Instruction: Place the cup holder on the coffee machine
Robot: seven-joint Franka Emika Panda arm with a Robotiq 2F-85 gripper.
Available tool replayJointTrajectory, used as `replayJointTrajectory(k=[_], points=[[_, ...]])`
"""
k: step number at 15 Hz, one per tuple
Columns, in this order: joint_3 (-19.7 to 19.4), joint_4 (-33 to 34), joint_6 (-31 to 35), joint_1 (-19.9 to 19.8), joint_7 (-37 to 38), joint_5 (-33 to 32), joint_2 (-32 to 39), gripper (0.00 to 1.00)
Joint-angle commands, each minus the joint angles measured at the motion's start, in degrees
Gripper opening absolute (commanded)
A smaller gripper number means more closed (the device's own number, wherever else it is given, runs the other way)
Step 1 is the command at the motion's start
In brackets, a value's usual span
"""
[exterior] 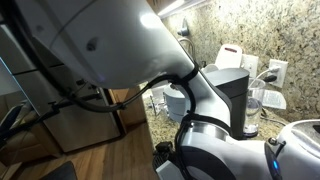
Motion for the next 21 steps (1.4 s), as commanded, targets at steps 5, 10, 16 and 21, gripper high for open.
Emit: replayJointTrajectory(k=[5, 10, 16, 21], points=[[0.02, -1.24, 2.29, 0.34, -3.13, 4.04, -0.73, 1.00], [-0.12, -1.55, 3.61, 0.72, -3.15, 4.25, -0.83, 0.49], [0.25, -1.55, 3.11, 0.67, -3.25, 3.97, -0.76, 0.05], [0.25, -0.06, -1.64, -0.71, -3.18, 3.45, -0.67, 0.05]])
